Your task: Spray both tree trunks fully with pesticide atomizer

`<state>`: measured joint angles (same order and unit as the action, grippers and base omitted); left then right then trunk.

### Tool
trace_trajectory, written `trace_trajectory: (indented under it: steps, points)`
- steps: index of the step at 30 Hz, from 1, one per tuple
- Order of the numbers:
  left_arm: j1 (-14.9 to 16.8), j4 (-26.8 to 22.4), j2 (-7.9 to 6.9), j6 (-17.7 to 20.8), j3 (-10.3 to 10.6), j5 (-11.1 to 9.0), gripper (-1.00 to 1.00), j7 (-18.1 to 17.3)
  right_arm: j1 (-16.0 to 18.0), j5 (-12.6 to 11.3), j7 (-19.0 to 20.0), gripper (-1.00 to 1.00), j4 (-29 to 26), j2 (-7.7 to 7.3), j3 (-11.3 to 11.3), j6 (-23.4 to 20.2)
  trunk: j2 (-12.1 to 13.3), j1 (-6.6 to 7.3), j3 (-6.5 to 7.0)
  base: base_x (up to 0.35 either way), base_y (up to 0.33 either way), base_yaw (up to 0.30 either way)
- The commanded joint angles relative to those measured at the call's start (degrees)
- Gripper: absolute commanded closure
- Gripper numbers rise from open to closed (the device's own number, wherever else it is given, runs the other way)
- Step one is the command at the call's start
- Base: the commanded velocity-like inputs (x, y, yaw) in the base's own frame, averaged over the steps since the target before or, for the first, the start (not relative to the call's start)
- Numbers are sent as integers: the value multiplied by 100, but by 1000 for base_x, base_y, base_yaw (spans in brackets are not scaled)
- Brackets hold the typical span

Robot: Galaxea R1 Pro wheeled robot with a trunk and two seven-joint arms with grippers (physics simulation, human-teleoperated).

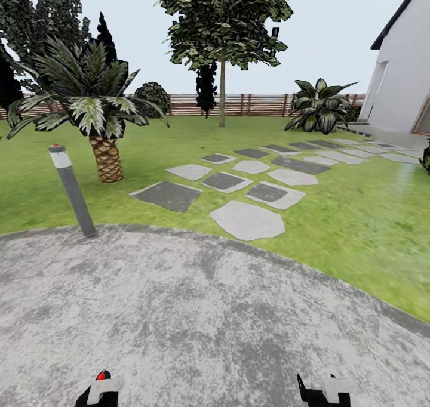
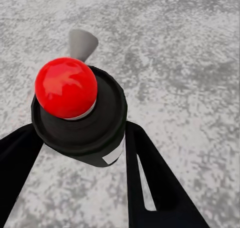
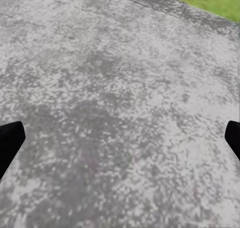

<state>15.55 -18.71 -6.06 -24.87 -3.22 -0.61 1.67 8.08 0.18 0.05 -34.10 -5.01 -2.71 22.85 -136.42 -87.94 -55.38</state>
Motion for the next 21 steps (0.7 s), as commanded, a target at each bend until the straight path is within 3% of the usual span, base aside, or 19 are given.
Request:
trace_trajectory:
  steps: [1,21]
  points:
    - [0,-1,0,0,-1,0,100,0,0,0,-3,-100,-2,0,0,2,0,0,0,339,0,-1]
    - [0,-7,-7,0,-3,0,100,0,0,8,-23,-100,24,0,-10,9,0,0,0,339,-32,0]
